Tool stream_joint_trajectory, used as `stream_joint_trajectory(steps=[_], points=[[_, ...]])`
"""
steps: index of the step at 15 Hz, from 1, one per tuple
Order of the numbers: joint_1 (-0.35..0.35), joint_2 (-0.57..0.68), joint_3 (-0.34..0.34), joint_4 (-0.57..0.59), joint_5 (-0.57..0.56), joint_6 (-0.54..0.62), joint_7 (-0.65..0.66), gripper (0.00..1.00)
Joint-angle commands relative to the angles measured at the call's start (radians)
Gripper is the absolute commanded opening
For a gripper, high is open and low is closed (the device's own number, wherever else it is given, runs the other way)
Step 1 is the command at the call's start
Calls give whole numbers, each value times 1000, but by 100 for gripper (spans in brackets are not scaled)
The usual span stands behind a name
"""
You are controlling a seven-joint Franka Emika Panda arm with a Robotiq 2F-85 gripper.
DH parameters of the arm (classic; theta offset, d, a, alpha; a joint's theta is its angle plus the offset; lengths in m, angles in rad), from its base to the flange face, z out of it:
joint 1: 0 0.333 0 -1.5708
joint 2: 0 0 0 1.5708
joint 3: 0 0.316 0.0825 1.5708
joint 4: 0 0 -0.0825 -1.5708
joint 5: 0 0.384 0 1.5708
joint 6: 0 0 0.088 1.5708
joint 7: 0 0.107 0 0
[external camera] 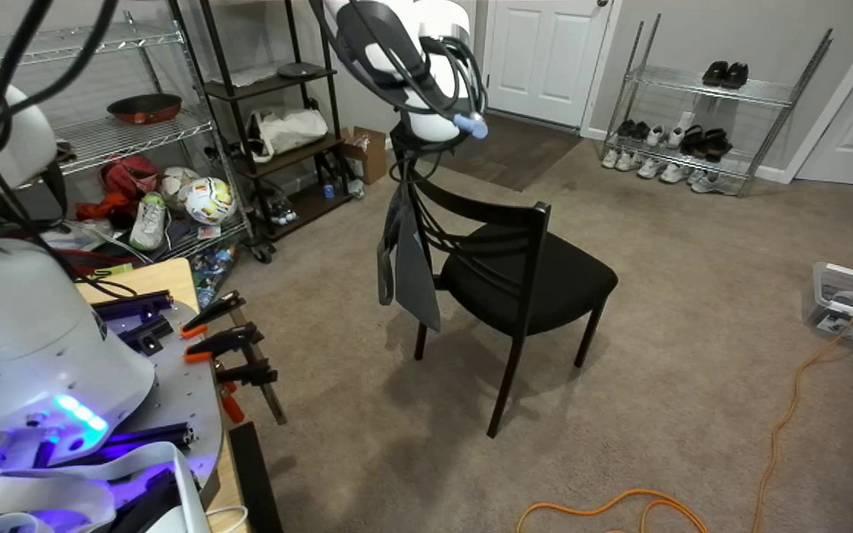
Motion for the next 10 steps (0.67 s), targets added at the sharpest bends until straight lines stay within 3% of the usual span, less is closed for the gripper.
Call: stream_joint_trajectory(steps=[1, 5, 10], points=[[-135, 81, 106, -77, 0, -37, -114, 100], [-189, 139, 125, -122, 5, -43, -185, 100], [-285, 252, 223, -170, 1, -49, -361, 100]])
